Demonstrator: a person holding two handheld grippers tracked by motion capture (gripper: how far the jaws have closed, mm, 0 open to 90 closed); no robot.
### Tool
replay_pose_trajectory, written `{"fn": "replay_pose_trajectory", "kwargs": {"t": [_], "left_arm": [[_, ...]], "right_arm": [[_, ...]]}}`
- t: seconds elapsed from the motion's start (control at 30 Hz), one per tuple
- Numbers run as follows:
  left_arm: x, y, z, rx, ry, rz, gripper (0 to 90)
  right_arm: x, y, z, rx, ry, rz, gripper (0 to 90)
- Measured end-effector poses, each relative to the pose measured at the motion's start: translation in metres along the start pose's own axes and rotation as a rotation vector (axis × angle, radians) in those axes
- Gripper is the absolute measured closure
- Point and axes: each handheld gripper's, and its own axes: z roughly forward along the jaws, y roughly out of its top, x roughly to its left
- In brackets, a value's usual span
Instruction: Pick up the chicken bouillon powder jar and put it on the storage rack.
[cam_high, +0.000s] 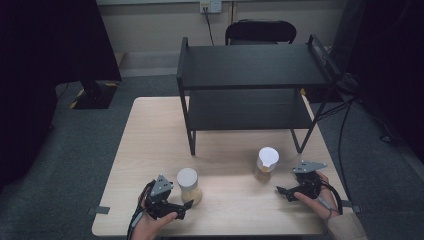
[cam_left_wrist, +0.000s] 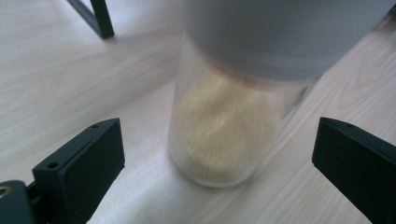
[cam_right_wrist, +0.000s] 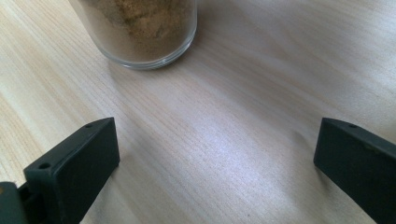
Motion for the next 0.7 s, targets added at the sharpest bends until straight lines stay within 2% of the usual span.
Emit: {"fn": "replay_pose_trajectory", "kwargs": {"t": [0.37, 0.7], "left_arm": [[0.001, 0.013, 0.004, -0.053, -0.024, -0.028, 2.7], [0.005, 0.015, 0.013, -0.077, -0.049, -0.034, 22.7]], "right_arm": [[0.000, 0.000, 0.000, 0.000, 0.000, 0.000, 0.0], [0.000, 0.000, 0.000, 0.000, 0.000, 0.000, 0.0]]}}
